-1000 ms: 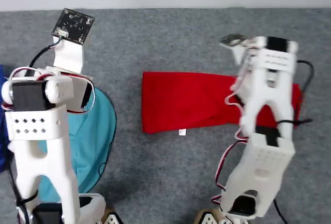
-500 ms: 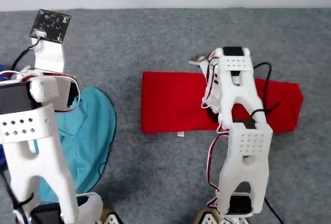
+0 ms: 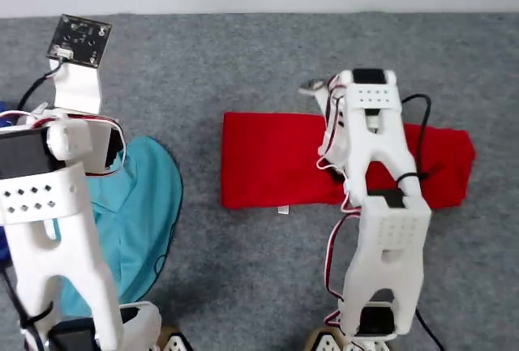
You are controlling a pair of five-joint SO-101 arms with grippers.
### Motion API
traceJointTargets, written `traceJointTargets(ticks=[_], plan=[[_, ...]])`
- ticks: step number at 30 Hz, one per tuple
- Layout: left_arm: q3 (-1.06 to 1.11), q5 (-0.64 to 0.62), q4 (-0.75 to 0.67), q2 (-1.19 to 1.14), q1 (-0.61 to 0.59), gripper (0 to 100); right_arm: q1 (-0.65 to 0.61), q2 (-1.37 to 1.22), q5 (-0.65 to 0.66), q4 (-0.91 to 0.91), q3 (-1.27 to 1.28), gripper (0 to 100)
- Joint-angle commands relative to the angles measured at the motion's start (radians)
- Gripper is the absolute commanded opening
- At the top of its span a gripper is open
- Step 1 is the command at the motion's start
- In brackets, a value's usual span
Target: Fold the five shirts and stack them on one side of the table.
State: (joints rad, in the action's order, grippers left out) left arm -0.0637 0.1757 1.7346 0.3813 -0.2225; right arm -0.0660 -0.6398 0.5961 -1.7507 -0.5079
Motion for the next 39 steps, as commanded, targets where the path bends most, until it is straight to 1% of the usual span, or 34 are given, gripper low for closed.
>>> traceJointTargets(ticks=[1,4,7,10,12,14,18,22,23,26,28,30,33,36,39], plan=[[-0.004,0.008,0.018,0.032,-0.005,1,-0.033,0.136,-0.008,-0.044,-0.028,1.0],[-0.002,0.005,0.018,0.032,-0.002,1,-0.071,0.116,-0.009,-0.038,-0.009,1.0],[-0.002,0.005,0.018,0.031,-0.002,1,-0.102,0.024,-0.011,-0.016,0.020,1.0],[-0.002,0.005,0.018,0.031,-0.002,1,-0.097,-0.087,-0.040,0.012,0.020,1.0],[-0.002,0.003,0.018,0.026,-0.002,1,-0.096,-0.101,-0.038,-0.013,0.018,1.0],[0.013,0.003,0.017,0.026,0.002,1,-0.097,-0.058,-0.044,-0.041,0.008,1.0],[0.085,0.003,0.005,0.025,0.029,1,-0.088,0.128,-0.044,-0.044,0.006,1.0],[0.173,0.002,-0.031,0.023,0.092,1,-0.084,0.329,-0.044,-0.047,0.018,1.0],[0.194,0.002,-0.048,0.020,0.106,1,-0.070,0.377,-0.048,-0.047,0.031,1.0],[0.234,0.002,-0.092,-0.041,0.143,2,-0.022,0.504,-0.115,-0.047,0.083,1.0],[0.229,-0.003,-0.107,-0.120,0.172,6,0.033,0.581,-0.150,-0.047,0.152,1.0],[0.196,-0.061,-0.127,-0.212,0.203,10,0.105,0.657,-0.173,-0.047,0.239,1.0],[0.093,-0.161,-0.147,-0.361,0.238,17,0.231,0.777,-0.186,-0.045,0.371,1.2],[-0.048,-0.198,-0.137,-0.525,0.276,22,0.328,0.868,-0.186,-0.044,0.485,1.3],[-0.199,-0.224,-0.124,-0.701,0.319,24,0.387,0.935,-0.181,-0.044,0.586,1.2]])
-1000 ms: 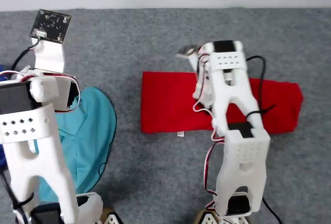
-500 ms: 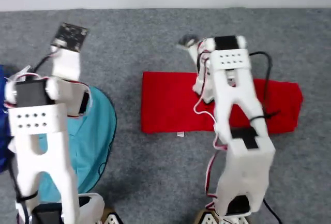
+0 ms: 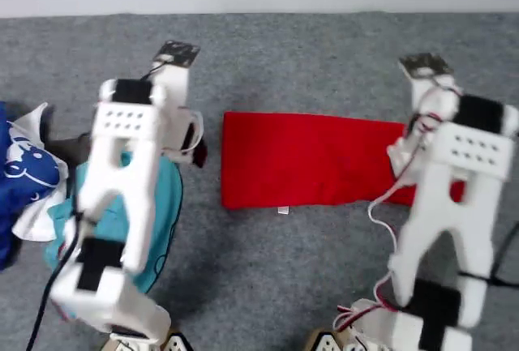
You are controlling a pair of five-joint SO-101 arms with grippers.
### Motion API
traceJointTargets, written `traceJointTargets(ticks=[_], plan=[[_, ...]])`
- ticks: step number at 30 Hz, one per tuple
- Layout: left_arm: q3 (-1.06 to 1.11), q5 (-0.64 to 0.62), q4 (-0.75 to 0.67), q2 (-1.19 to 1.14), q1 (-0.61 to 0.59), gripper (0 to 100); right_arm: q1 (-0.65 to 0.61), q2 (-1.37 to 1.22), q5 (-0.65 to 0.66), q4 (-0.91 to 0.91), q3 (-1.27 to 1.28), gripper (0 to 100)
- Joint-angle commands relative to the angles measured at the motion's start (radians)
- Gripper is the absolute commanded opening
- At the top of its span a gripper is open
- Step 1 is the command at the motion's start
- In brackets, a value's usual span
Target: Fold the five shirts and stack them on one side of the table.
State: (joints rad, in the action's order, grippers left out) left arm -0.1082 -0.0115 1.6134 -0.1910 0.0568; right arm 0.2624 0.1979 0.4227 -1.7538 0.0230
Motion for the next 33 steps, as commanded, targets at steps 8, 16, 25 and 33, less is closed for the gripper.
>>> traceJointTargets(ticks=[8,16,25,33], plan=[[-0.645,-0.107,0.132,-0.569,0.109,27,0.128,0.170,-0.006,-0.039,0.184,1.1],[-0.903,-0.118,0.141,-0.829,0.121,28,0.189,0.174,-0.005,-0.039,0.181,1.1],[-0.934,-0.115,0.140,-0.925,0.144,23,0.219,0.174,-0.005,-0.039,0.181,1.0],[-0.852,-0.069,0.141,-0.921,0.198,12,0.220,0.176,-0.005,-0.039,0.176,1.0]])
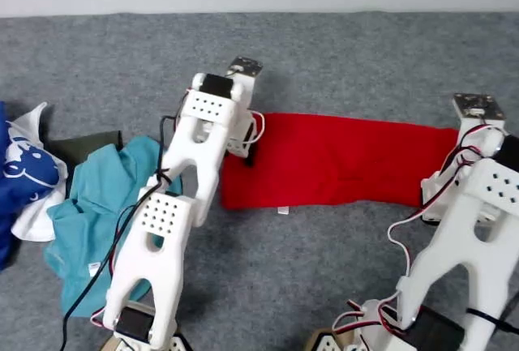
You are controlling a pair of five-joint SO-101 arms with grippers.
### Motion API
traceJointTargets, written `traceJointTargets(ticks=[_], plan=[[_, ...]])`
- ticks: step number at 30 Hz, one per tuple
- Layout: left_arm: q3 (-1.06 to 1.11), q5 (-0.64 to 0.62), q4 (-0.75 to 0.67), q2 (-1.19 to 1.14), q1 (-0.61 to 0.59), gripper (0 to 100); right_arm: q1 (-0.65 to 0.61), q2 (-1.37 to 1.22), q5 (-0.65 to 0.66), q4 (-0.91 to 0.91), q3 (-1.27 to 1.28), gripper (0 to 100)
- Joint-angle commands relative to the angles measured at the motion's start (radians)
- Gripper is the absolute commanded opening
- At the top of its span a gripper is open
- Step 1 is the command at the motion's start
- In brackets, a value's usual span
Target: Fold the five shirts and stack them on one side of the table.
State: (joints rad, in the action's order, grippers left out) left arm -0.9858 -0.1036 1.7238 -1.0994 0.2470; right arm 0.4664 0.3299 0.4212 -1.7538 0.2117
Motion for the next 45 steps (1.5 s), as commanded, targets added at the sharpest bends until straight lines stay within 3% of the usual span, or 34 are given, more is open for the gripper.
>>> traceJointTargets(ticks=[1,6,15,21,30,37,45], plan=[[0.027,0.023,0.031,-0.012,0.008,10,0.016,0.044,-0.003,-0.039,-0.012,1.0],[0.028,0.025,0.032,-0.012,0.006,0,0.018,0.044,-0.003,-0.041,-0.012,1.0],[0.113,0.029,0.034,0.081,-0.023,0,0.018,0.122,-0.003,-0.041,-0.012,1.0],[0.278,0.135,0.032,0.276,-0.140,0,0.018,0.159,0.021,-0.041,-0.012,1.0],[0.297,0.245,0.032,0.351,-0.334,0,0.018,0.154,0.060,-0.041,-0.008,1.0],[0.295,0.241,0.032,0.362,-0.269,0,0.015,0.154,0.060,-0.041,-0.006,1.0],[0.300,0.219,0.032,0.546,-0.092,0,0.016,0.154,0.057,-0.041,-0.006,1.0]])
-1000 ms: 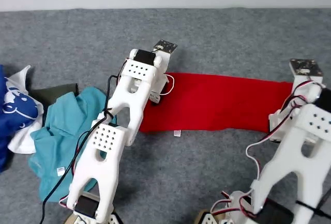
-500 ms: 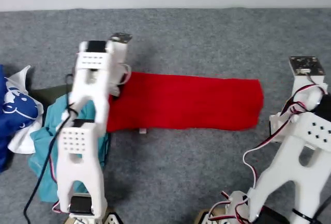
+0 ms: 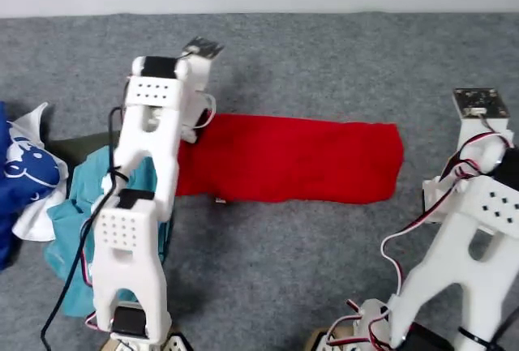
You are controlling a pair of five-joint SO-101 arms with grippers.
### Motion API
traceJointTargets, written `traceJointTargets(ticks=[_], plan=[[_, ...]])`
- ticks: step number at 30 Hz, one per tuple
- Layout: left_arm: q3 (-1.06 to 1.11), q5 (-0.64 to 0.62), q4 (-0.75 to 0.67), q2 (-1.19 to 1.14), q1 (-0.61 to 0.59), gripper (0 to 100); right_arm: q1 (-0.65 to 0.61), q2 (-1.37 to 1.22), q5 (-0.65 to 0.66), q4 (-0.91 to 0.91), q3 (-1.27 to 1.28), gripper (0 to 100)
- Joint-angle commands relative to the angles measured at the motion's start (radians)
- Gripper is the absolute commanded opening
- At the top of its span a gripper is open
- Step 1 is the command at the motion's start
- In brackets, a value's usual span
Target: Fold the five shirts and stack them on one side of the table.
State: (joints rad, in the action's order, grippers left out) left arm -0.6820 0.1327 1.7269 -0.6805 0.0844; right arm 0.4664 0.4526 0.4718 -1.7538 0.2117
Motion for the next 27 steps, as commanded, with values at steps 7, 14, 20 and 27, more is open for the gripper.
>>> traceJointTargets(ticks=[7,14,20,27], plan=[[-0.007,-0.058,0.029,0.216,0.298,0,0.016,0.030,0.006,-0.041,-0.006,1.0],[-0.015,-0.123,-0.002,0.215,0.512,0,0.016,0.030,0.005,-0.041,-0.006,1.0],[-0.013,-0.226,-0.173,0.213,0.595,0,0.018,0.030,0.005,-0.041,-0.005,1.0],[-0.008,-0.295,-0.336,0.213,0.654,0,0.016,0.030,0.005,-0.041,-0.005,1.0]])
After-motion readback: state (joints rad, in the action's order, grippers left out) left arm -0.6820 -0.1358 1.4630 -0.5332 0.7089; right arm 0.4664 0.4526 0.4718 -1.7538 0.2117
